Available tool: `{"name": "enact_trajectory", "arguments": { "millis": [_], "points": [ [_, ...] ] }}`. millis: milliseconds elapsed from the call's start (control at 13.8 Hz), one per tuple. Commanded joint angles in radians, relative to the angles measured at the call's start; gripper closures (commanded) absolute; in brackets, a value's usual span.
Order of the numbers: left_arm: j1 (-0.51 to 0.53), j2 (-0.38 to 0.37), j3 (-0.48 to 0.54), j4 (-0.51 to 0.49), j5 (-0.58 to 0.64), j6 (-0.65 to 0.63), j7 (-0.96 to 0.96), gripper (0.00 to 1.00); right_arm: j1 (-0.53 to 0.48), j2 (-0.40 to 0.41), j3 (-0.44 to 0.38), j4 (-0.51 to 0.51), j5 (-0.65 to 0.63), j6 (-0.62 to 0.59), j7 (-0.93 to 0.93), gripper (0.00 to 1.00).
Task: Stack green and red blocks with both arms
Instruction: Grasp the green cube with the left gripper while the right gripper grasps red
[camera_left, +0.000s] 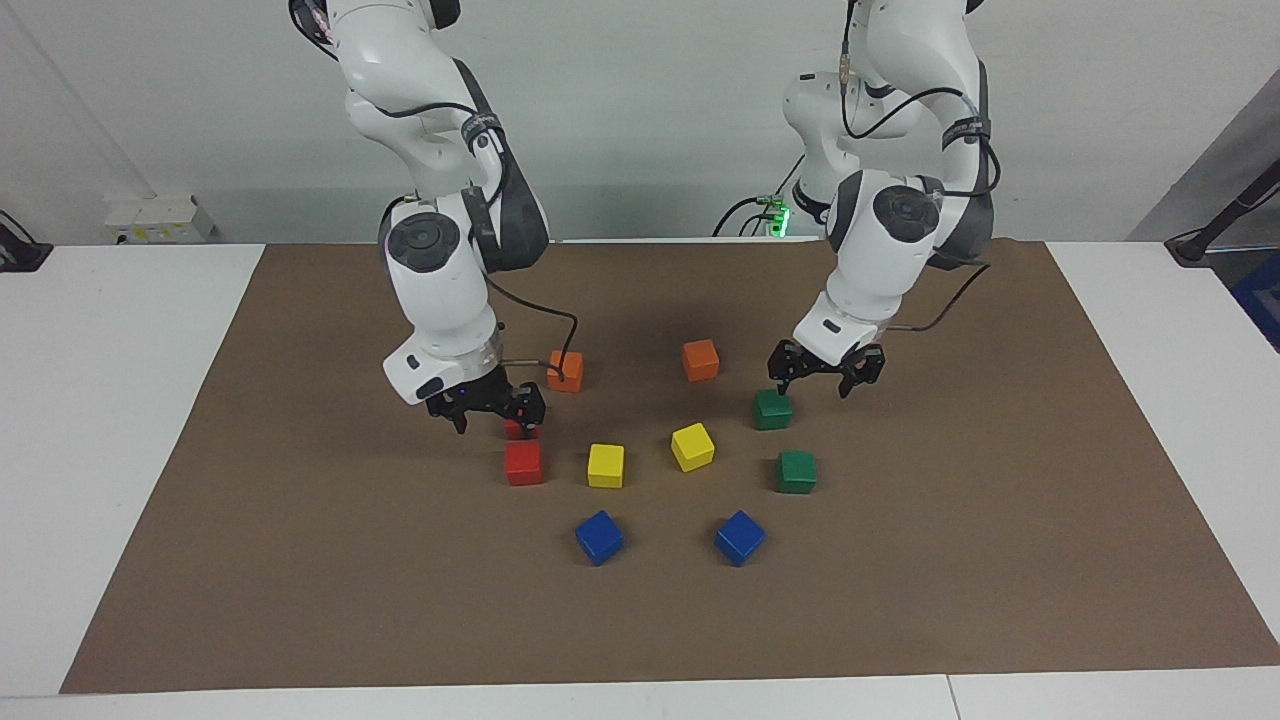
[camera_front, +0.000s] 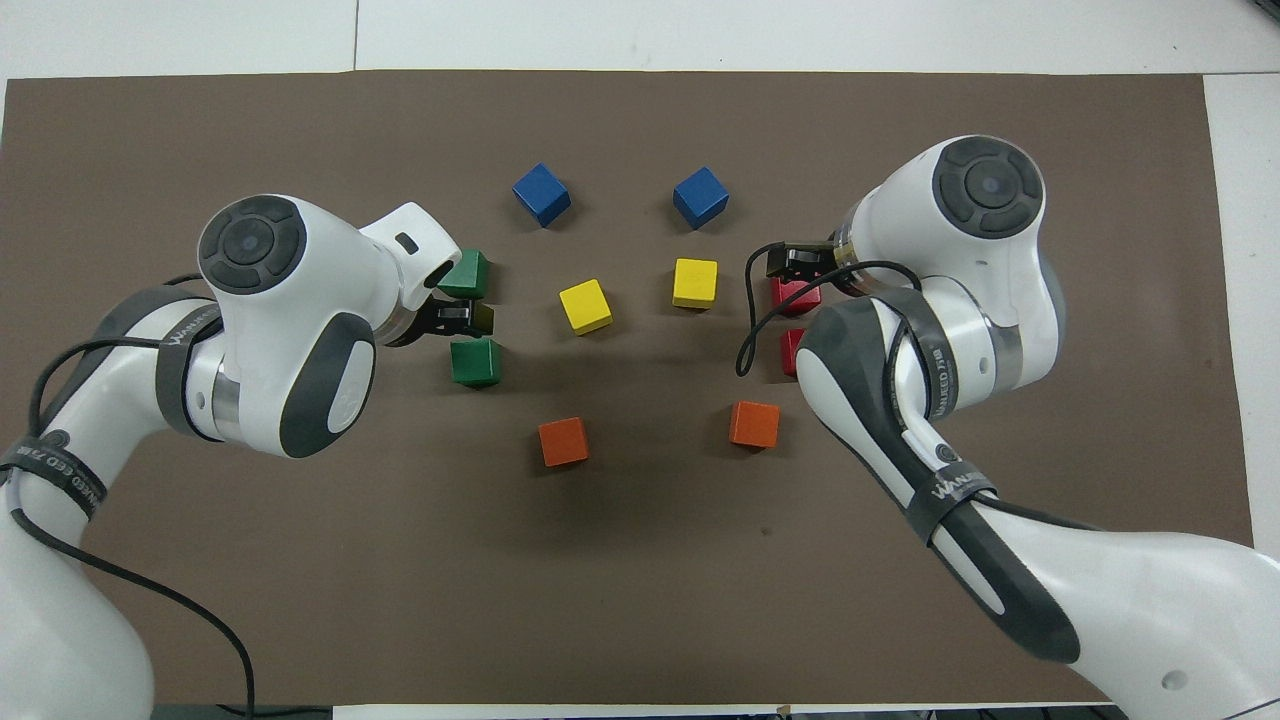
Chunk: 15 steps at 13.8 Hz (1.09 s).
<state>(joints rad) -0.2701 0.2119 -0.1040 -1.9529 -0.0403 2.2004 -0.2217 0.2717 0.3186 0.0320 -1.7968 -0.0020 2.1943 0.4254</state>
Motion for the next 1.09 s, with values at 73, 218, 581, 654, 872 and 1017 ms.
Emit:
{"name": "enact_trajectory", "arguments": {
  "millis": [73, 218, 581, 654, 872, 1017],
  "points": [
    [-0.070, 0.049, 0.020, -0.038, -0.012, 0.067, -0.039, 0.00, 0.017, -0.044, 0.002, -0.110, -0.015, 0.067, -0.031, 0.00],
    [-0.070, 0.047, 0.020, -0.049, -0.010, 0.065, -0.036, 0.00, 0.018, -0.065, 0.000, -0.166, -0.015, 0.082, -0.080, 0.00],
    [-0.070, 0.044, 0.020, -0.089, -0.010, 0.073, -0.041, 0.00, 0.017, -0.091, 0.000, -0.240, -0.015, 0.111, -0.109, 0.00],
    [-0.070, 0.044, 0.020, -0.095, -0.010, 0.093, -0.044, 0.00, 0.018, -0.095, 0.000, -0.248, -0.015, 0.113, -0.109, 0.00],
    [-0.070, 0.044, 0.020, -0.120, -0.010, 0.123, -0.045, 0.00, 0.017, -0.108, 0.002, -0.285, -0.015, 0.117, -0.135, 0.00],
    [-0.072, 0.047, 0.020, -0.121, -0.010, 0.127, -0.068, 0.10, 0.017, -0.111, 0.002, -0.308, -0.015, 0.142, -0.139, 0.00]
  ]
}}
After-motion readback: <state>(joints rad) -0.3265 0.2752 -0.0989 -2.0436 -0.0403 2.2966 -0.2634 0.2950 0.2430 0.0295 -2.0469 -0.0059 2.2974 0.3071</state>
